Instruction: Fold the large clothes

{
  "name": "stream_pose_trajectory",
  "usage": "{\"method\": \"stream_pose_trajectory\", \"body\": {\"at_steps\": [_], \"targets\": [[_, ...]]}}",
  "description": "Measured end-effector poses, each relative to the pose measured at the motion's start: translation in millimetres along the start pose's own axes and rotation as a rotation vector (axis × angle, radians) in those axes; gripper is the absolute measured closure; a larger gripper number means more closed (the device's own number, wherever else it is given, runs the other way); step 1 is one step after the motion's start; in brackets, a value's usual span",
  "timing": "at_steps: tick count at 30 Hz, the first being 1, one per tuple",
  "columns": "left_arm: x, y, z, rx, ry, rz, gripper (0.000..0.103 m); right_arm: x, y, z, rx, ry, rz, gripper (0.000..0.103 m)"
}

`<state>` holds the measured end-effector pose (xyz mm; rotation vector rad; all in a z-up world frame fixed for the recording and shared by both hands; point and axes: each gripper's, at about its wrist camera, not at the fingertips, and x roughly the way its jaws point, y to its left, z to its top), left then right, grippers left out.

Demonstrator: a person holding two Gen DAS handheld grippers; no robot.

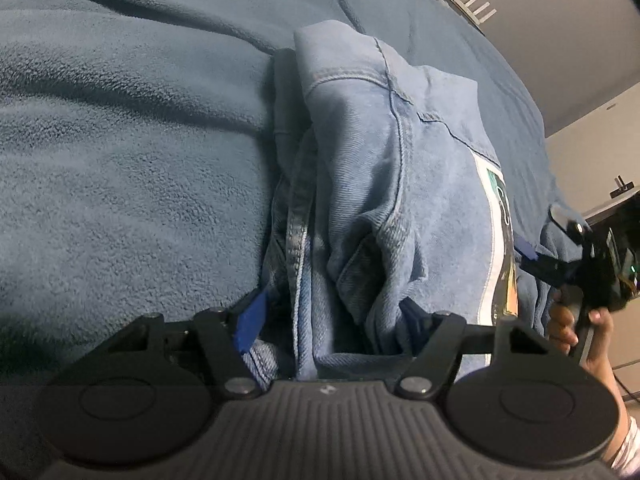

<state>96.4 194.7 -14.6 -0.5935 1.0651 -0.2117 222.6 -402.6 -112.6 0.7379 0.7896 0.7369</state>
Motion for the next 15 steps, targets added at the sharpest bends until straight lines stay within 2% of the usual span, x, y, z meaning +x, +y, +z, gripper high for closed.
{"method": "stream_pose_trajectory", "body": {"at_steps": [3, 8, 10, 15], "targets": [[0.2, 1.2, -0.2, 0.006, -0.001, -0.002, 0.033, 26.9, -6.0, 10.6, 0.022, 0.051, 0.028, 0.006], [0.4, 4.5, 0.9, 0.001, 0.009, -0.012, 0.032, 84.1, -18.9, 26.6, 0.037, 0.149, -0.006, 0.007], [0.0, 3.0, 0.2, 0.012, 0.007, -0.009, 0.031, 103.0, -25.1, 34.1, 0.056, 0.174, 0.043, 0.007], [2.2, 0.8, 0.3, 0.024, 0.002, -0.007, 0.031, 142.1, -29.3, 51.2, 0.010, 0.215, 0.120, 0.007]]}}
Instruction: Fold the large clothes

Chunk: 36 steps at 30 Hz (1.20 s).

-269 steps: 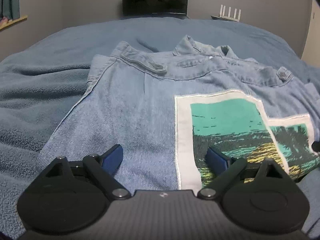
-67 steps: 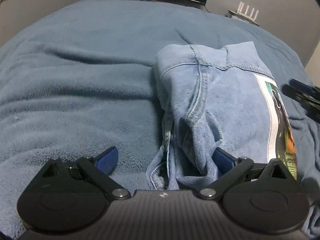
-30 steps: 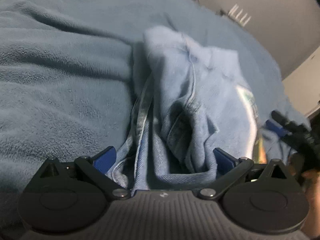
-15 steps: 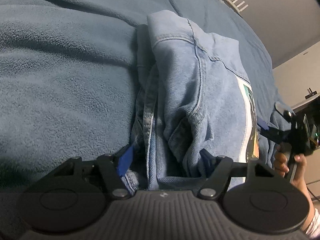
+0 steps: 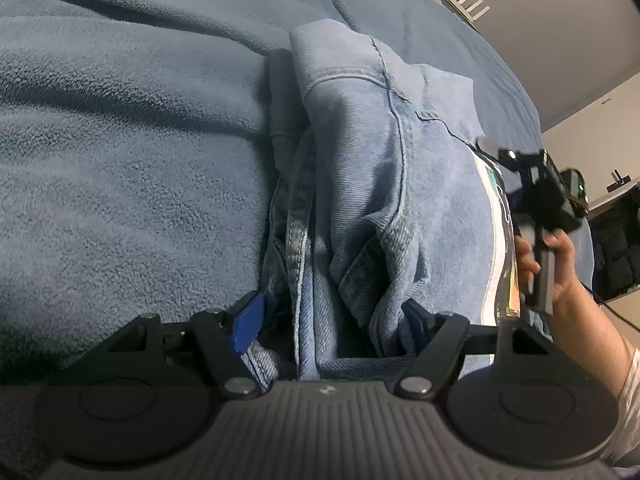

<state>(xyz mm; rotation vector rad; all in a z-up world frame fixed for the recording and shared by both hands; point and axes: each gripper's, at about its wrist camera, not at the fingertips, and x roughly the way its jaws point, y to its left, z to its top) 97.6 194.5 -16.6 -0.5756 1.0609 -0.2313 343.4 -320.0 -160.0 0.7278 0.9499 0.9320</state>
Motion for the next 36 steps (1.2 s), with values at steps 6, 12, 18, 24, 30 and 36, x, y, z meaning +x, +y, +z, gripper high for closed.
{"method": "stream_pose_trajectory", "body": {"at_steps": [6, 12, 18, 24, 30, 36], "targets": [[1.8, 0.3, 2.2, 0.001, 0.005, -0.005, 0.031, 23.7, -13.0, 27.8, 0.004, 0.003, 0.062, 0.007], [1.1, -0.1, 1.7, 0.002, 0.004, -0.004, 0.031, 18.5, -34.4, 26.2, 0.054, -0.065, 0.155, 0.020], [2.2, -0.7, 2.4, 0.003, 0.005, -0.001, 0.031, 5.7, -33.2, 16.2, 0.043, -0.013, 0.186, 0.023], [4.1, 1.7, 2.7, -0.011, 0.009, -0.010, 0.031, 30.6, -20.5, 33.5, 0.047, 0.016, 0.138, 0.022], [4.0, 5.9, 0.4, -0.009, 0.005, -0.021, 0.034, 57.6, 16.5, 29.0, -0.036, -0.063, 0.031, 0.046], [0.2, -14.8, -10.2, 0.104, -0.025, -0.075, 0.046, 32.9, 82.9, 0.6, -0.247, -0.198, -0.045, 0.055]]}}
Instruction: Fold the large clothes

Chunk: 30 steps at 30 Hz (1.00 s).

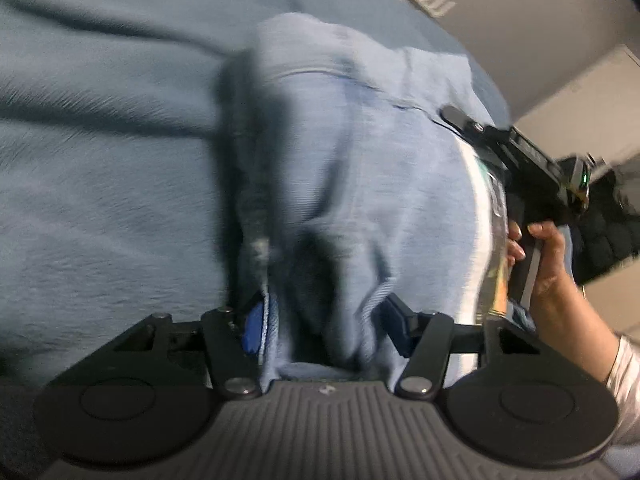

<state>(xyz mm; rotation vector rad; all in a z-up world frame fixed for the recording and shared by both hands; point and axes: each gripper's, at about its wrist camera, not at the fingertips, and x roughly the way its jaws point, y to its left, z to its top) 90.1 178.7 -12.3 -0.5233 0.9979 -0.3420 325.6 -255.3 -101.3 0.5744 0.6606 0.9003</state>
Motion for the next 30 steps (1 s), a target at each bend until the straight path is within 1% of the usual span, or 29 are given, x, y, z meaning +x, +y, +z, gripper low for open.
{"method": "stream_pose_trajectory", "body": {"at_steps": [2, 3, 5, 6, 7, 8, 9, 11, 13, 15, 17, 18, 19, 20, 22, 23, 24, 26, 27, 30], "targets": [[2.3, -15.6, -4.2, 0.045, -0.006, 0.031, 0.046, -14.1, 25.4, 2.3, -0.064, -0.020, 0.003, 0.056], [3.4, -20.0, -5.0, 0.038, -0.013, 0.025, 0.046, -20.0, 34.6, 4.5, -0.091, -0.032, 0.006, 0.056], [7.9, -26.6, -3.8, -0.013, -0.023, -0.034, 0.046, -37.7, 49.9, 14.0, -0.122, -0.055, 0.007, 0.056], [11.6, -31.4, -1.8, -0.033, -0.026, -0.075, 0.049, -45.6, 52.9, 21.1, -0.123, -0.066, 0.009, 0.056], [16.6, -39.6, 1.7, -0.036, -0.028, -0.106, 0.051, -53.1, 53.0, 30.3, -0.122, -0.080, 0.007, 0.056], [22.2, -51.2, 7.3, -0.028, -0.037, -0.156, 0.054, -59.6, 52.0, 39.5, -0.128, -0.093, -0.004, 0.056], [27.0, -63.4, 13.9, -0.012, -0.053, -0.185, 0.054, -66.5, 50.9, 50.3, -0.142, -0.100, -0.018, 0.056], [41.7, -86.0, 28.4, 0.036, -0.063, -0.183, 0.054, -76.6, 46.9, 72.9, -0.163, -0.107, -0.057, 0.056], [67.5, -105.3, 43.7, 0.090, -0.063, -0.166, 0.054, -87.3, 33.9, 99.2, -0.157, -0.115, -0.095, 0.056], [98.3, -111.9, 57.5, 0.090, -0.054, -0.175, 0.057, -91.3, 19.2, 122.6, -0.175, -0.114, -0.134, 0.056], [123.7, -112.4, 65.0, 0.086, -0.060, -0.159, 0.057, -91.0, 0.1, 142.9, -0.184, -0.103, -0.163, 0.056], [133.8, -112.3, 67.1, 0.091, -0.066, -0.145, 0.057, -86.9, -12.1, 152.2, -0.185, -0.095, -0.186, 0.055], [144.4, -111.5, 68.3, 0.101, -0.074, -0.123, 0.057, -73.4, -18.9, 158.3, -0.178, -0.085, -0.210, 0.054], [150.4, -108.9, 67.7, 0.105, -0.082, -0.120, 0.056, -65.5, -32.9, 162.9, -0.153, -0.075, -0.246, 0.051], [156.3, -101.7, 65.1, 0.092, -0.090, -0.156, 0.054, -55.6, -71.2, 168.0, -0.023, -0.035, -0.334, 0.044], [154.2, -94.3, 66.9, 0.086, -0.096, -0.168, 0.051, -50.7, -84.7, 165.7, 0.019, -0.025, -0.365, 0.040], [152.0, -88.5, 66.5, 0.080, -0.099, -0.180, 0.050, -48.6, -91.0, 162.4, 0.036, -0.028, -0.383, 0.040], [146.2, -80.5, 65.8, 0.082, -0.094, -0.180, 0.048, -51.5, -90.1, 153.8, 0.032, -0.082, -0.359, 0.039], [142.6, -75.1, 68.8, 0.090, -0.097, -0.177, 0.048, -50.8, -83.0, 148.6, 0.034, -0.106, -0.351, 0.039], [134.9, -69.3, 63.5, 0.082, -0.109, -0.185, 0.048, -64.5, -63.2, 134.8, 0.001, -0.172, -0.374, 0.039]]}}
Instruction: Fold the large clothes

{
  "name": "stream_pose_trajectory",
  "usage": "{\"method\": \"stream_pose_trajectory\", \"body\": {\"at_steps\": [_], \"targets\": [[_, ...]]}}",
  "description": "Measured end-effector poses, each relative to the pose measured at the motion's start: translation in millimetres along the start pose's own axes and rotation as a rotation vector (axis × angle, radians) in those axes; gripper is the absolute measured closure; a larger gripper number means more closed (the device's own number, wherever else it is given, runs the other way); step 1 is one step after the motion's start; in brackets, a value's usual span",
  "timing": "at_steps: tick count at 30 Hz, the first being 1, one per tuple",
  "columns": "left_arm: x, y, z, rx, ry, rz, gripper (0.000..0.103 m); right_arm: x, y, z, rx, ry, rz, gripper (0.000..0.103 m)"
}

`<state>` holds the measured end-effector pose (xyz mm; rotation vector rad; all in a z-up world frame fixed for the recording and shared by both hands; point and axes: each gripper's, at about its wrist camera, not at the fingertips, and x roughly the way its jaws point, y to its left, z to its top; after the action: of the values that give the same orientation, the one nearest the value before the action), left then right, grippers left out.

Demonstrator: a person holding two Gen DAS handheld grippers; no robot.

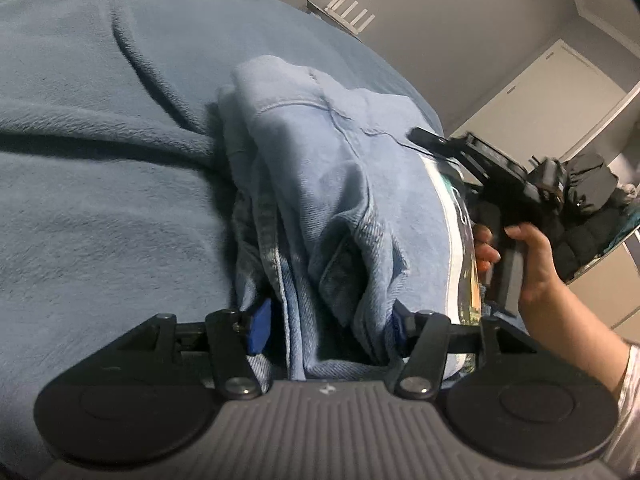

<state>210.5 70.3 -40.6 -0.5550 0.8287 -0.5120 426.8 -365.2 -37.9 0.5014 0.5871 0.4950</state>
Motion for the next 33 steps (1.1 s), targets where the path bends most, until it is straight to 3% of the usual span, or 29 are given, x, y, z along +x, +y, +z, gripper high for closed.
{"method": "stream_pose_trajectory", "body": {"at_steps": [1, 3, 8, 10, 13, 15, 18, 22, 28, 30, 33], "targets": [[-2.4, 1.1, -1.6, -0.002, -0.001, 0.005, 0.048, -6.9, 7.4, -3.4, -0.020, -0.022, -0.012, 0.038], [-3.5, 2.3, -0.5, 0.004, -0.006, 0.020, 0.048, -33.7, 8.0, -12.6, -0.058, -0.069, -0.028, 0.017], [0.1, -1.2, 2.9, 0.008, -0.040, 0.066, 0.047, -75.8, 38.1, -18.5, -0.194, -0.176, -0.091, 0.016], [0.4, -1.3, 2.6, 0.011, -0.038, 0.085, 0.047, -91.0, 61.3, -26.7, -0.296, -0.173, -0.074, 0.018], [-1.0, 0.7, -1.1, -0.018, -0.036, 0.085, 0.048, -91.3, 93.6, -47.0, -0.385, -0.046, 0.012, 0.031], [-4.7, 2.9, -3.6, -0.030, -0.037, 0.083, 0.048, -86.0, 114.3, -62.9, -0.439, 0.040, 0.043, 0.054], [-17.0, -0.4, -7.4, -0.024, -0.041, 0.091, 0.048, -68.1, 144.8, -90.4, -0.499, 0.145, 0.077, 0.074], [-23.0, 1.5, -8.8, -0.037, -0.037, 0.093, 0.048, -51.2, 159.7, -120.2, -0.501, 0.265, 0.098, 0.081], [-25.2, 12.6, -9.1, -0.045, -0.022, 0.157, 0.052, -6.1, 142.4, -134.4, -0.398, 0.404, 0.066, 0.086], [-22.9, 18.7, -8.7, -0.064, -0.025, 0.151, 0.052, 6.5, 136.2, -136.4, -0.356, 0.426, 0.063, 0.096], [-22.5, 20.6, -9.1, -0.078, -0.027, 0.143, 0.052, 16.9, 127.7, -136.6, -0.301, 0.427, 0.073, 0.101]]}}
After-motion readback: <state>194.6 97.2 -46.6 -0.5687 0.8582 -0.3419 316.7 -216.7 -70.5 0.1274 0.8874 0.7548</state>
